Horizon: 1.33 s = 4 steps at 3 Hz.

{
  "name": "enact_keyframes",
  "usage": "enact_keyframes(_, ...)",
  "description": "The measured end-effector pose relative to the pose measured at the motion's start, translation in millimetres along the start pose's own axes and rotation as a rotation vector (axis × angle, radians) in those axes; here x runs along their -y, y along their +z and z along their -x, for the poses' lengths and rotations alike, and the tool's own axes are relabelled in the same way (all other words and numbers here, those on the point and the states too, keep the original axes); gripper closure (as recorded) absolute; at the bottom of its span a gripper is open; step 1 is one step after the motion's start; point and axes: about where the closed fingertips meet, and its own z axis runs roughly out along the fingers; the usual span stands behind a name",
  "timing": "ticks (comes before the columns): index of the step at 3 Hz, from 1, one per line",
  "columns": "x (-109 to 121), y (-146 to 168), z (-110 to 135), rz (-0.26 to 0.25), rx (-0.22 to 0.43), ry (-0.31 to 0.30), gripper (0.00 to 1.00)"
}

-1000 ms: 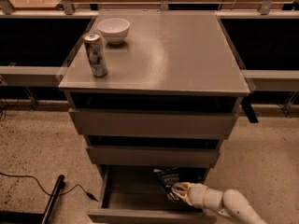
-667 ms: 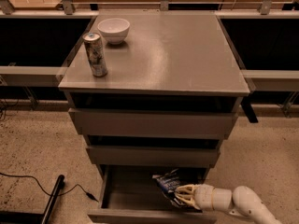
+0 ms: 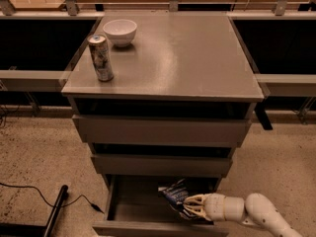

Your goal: Pick blue chip bag from bottom drawer and place on counter

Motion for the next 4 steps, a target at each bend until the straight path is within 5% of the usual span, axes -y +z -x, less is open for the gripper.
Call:
enact_keyframes(1,-10,-25,41,0.028,0.061,-0.15,1.0)
enact_keyframes(2,-28,-73,103,0.068,0.15,-0.384,1.0)
enact_keyframes(3,-43,-111,169,0.109,0.165,-0.598,1.0)
enact_keyframes(4,-46,-129,232,0.138,0.104,-0.738,1.0)
